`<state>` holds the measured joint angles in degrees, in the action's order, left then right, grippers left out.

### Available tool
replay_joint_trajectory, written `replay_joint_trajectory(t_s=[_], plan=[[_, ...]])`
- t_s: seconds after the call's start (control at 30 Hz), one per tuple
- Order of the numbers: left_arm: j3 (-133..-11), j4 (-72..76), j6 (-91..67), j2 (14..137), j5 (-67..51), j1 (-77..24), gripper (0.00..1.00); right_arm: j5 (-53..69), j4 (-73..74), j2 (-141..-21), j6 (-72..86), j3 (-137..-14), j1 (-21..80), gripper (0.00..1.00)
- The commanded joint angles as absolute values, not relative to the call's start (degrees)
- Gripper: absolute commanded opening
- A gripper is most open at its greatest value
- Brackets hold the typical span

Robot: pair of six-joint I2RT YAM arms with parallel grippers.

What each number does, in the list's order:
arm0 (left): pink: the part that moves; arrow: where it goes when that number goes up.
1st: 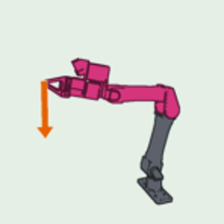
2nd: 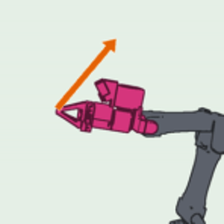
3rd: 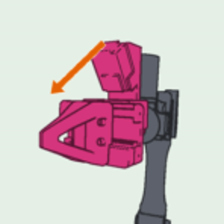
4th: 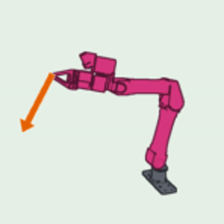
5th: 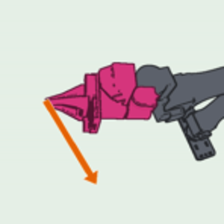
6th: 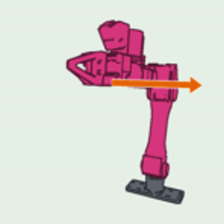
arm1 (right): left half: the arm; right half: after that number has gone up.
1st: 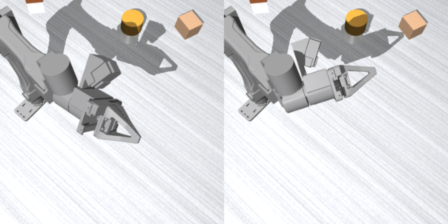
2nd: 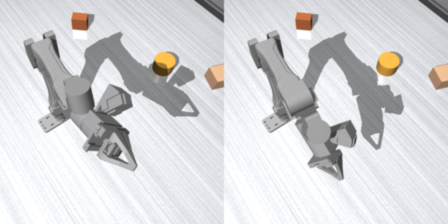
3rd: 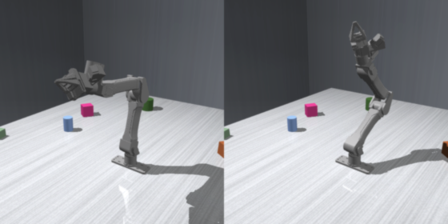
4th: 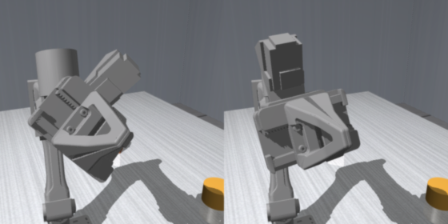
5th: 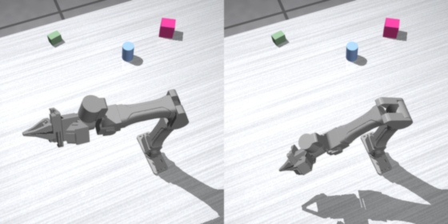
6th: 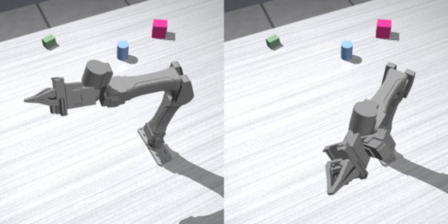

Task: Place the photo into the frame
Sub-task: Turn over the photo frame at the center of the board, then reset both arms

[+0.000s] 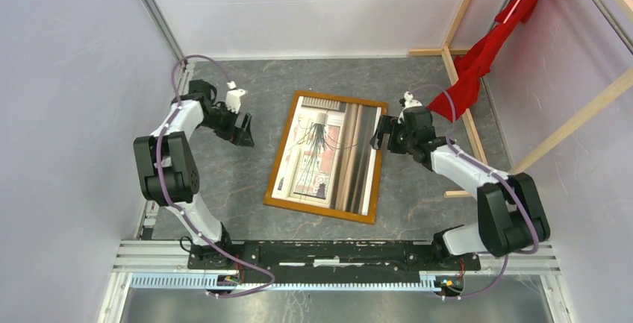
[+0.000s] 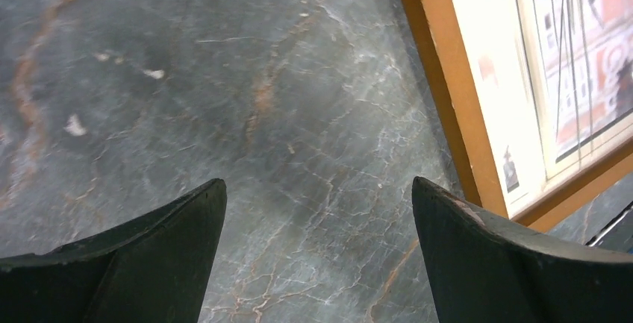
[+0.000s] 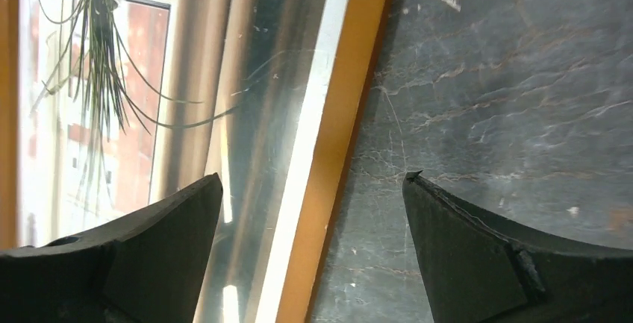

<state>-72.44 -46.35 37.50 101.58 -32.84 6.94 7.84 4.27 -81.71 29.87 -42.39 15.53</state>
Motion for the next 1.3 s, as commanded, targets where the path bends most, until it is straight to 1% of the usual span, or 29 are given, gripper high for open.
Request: replay_joint_trajectory(t_s=[0.0,0.03,0.1,0.17,0.23,0.33,0.37,0.4,0.43,0.57,0.63,0.8,0.9,1.0,1.07,1.13,1.17,1.23,1.27], plan=[[-73.4,-37.91,28.96,99.03,-41.52,12.53,1.0,-13.82,0.58,-74.3,18.24,-40.66,20.27,0.98],[-71.87,-34.58,27.44,98.86,-42.34,13.11,1.0,-17.34,-1.78,-73.38,17.29,-39.6,20.96,0.98],[-67.64,-26.22,21.06,98.03,-40.19,13.46,1.0,-22.34,-5.26,-73.24,16.69,-38.2,21.27,0.98],[-63.33,-19.85,18.31,97.5,-40.42,13.5,1.0,-25.27,-9.6,-74.96,11.5,-37.42,21.43,0.98],[-58.24,-11.76,15.57,96.59,-40.8,13.45,1.0,-30.87,-11.68,-78.13,5.68,-37.51,22.25,0.98],[-50.57,2.71,10.77,95.73,-40.46,13.47,1.0,-35.32,-6.12,-84.85,-0.27,-41.57,22.34,0.98],[-48.75,6.75,9.65,95.76,-40.36,13.45,1.0,-38.78,-3.75,-86.52,-1.23,-42.74,22.34,0.98],[-47.07,10.46,8.57,95.97,-40.43,13.52,1.0,-42.66,-3.87,-87.42,-1.1,-42.08,22.25,0.98],[-45.73,14.81,7.38,96.33,-40.51,13.47,1.0,-44.02,-7.99,-86.9,-2.57,-39.05,21.93,0.98],[-40.03,26.29,4.02,96.52,-40.59,13.45,1.0,-42.94,-28.9,-80.18,-5.16,-23.61,18.14,0.98],[-38.11,29.55,3.28,96.21,-41.52,13.18,1.0,-42.4,-39.85,-78.24,-5.85,-16.58,16.29,0.98],[-34.48,34.59,2.21,93.64,-39.59,12.47,1.0,-40.49,-51.27,-77.36,-6.01,-9.67,12.0,0.98],[-30.39,38.8,1.86,90.41,-35.87,11.24,1.0,-32.74,-63.74,-74.18,-9.03,-3.14,10.86,0.98],[-25.55,43.56,2.42,86.29,-30.94,9.01,1.0,-29.28,-71.23,-74.76,-10.29,0.58,10.77,0.98],[-22.67,46.2,3.26,83.29,-27.61,7.27,1.0,-25.14,-83.08,-76.51,-12.45,6.83,10.72,0.98],[-20.5,47.61,4.02,81.6,-24.71,5.67,1.0,-23.96,-94.51,-80.01,-13.43,10.74,10.74,0.98],[-20.33,47.67,4.18,81.34,-23.55,5.04,1.0,-24.57,-95.0,-80.05,-13.28,10.84,10.79,0.98],[-20.88,47.78,4.23,81.99,-21.33,4.15,1.0,-26.88,-86.18,-78.22,-11.21,7.82,10.49,0.98],[-20.28,50.59,3.74,82.62,-20.93,3.98,1.0,-27.94,-84.24,-78.89,-10.78,6.67,10.21,0.98]])
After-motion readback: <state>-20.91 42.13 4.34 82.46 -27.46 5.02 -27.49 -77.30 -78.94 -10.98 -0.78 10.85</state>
